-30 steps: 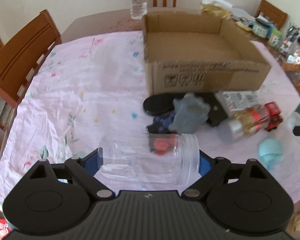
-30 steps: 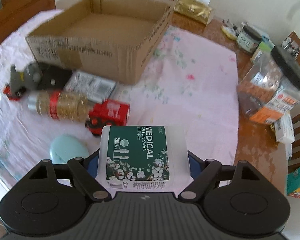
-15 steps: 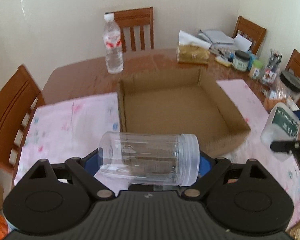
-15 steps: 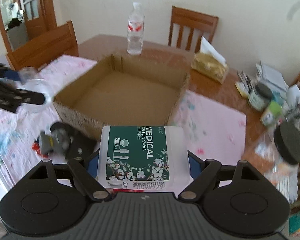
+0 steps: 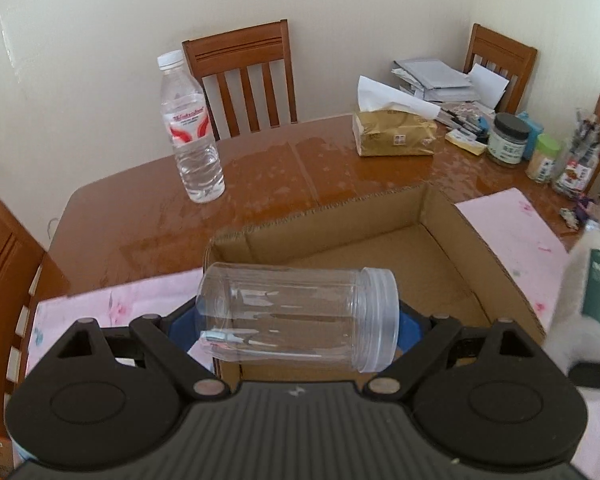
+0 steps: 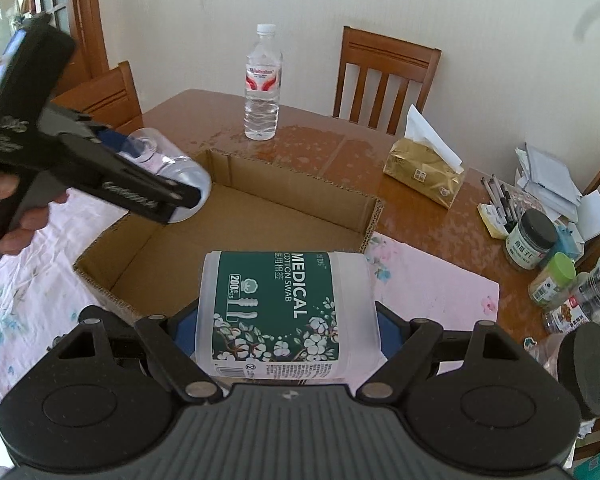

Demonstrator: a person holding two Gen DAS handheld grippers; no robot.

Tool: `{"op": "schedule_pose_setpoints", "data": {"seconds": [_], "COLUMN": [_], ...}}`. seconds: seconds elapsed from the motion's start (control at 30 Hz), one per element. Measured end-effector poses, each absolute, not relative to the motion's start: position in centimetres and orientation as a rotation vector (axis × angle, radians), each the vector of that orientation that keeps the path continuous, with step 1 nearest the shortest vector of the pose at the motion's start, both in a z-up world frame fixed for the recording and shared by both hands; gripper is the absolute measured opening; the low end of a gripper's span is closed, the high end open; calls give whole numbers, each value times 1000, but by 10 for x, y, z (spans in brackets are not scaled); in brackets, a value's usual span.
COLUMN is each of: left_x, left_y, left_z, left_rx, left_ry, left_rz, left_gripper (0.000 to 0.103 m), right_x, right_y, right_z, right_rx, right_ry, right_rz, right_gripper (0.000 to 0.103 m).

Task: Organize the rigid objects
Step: 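Carry the jar and swab box into the cardboard box and release both tools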

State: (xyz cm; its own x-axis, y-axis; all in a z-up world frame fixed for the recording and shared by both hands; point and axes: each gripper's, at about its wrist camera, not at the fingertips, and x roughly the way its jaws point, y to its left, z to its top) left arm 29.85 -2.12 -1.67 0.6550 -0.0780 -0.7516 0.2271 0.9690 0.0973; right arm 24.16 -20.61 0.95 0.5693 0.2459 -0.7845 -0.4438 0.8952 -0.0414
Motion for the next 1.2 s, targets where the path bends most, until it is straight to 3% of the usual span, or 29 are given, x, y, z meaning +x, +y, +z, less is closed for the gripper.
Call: {"op": "schedule_pose_setpoints", "data": {"seconds": [0.17,0.43,1.03,1.1,1.13,1.2], "left_x": [320,312,216,211,209,204], "left_y": [-16,4,52,56,57,59], "left_z": [-22,-18,-7,-9,-11,-14], "left_rx": [161,83,8,7,9,11], "left_ry": [762,798,748,761,772,788], "left_rz": [-75,-90,90,92,96,99], "left_gripper": [97,99,101,101,101,101], "right_x": [258,281,362,371,374,378], "right_y": [-202,-194,-167,-163,-161,-158], "right_z": [5,-5,-19,-17,-16,-11], "right_rx": [-246,-230,-185,-186,-192,-195], "right_ry": [892,917,939,899,890,873], "right_rz": [405,411,366,338,325,322], "right_gripper": [86,86,86,92,102,103]}}
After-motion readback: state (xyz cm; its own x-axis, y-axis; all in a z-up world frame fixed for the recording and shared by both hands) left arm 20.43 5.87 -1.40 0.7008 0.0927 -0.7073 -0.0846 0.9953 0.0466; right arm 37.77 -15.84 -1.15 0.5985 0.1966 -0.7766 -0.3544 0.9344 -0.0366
